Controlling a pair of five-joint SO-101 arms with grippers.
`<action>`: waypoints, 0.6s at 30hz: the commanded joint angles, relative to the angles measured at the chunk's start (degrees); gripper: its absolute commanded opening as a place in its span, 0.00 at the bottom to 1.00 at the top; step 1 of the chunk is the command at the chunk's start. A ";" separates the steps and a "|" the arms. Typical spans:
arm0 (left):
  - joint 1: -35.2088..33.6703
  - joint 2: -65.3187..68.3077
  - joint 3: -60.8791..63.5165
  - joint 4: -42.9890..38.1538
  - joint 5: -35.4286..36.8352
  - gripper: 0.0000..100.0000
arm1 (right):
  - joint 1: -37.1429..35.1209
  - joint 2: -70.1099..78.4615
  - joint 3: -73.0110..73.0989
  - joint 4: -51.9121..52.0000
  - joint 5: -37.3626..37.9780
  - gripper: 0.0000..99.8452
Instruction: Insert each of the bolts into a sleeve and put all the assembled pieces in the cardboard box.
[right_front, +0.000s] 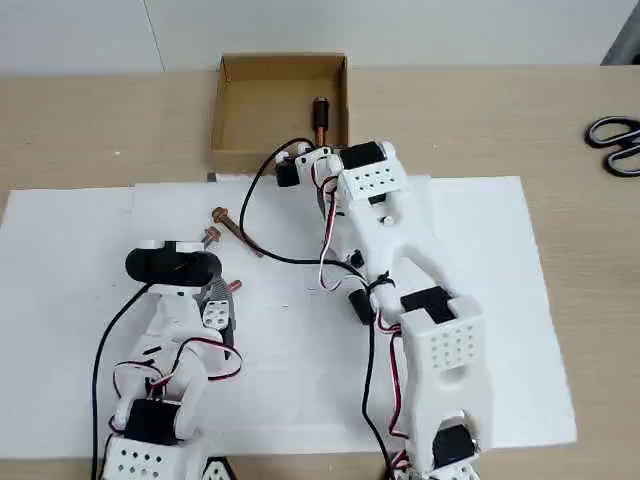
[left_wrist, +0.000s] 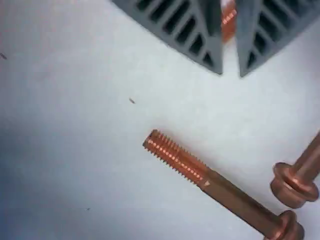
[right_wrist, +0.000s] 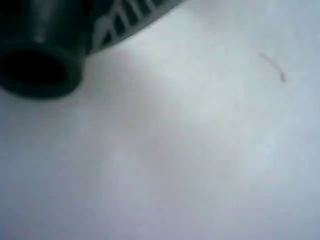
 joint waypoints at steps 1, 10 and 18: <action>-0.53 -0.53 -0.13 -0.35 -0.09 0.01 | -0.40 -7.43 -0.26 2.77 0.35 0.00; -0.35 -0.53 -0.13 -0.70 -0.18 0.01 | 1.98 -27.38 0.18 8.40 -9.67 0.00; -0.53 -0.09 -6.64 5.27 -0.18 0.01 | 8.92 -43.56 11.69 8.31 -20.31 0.00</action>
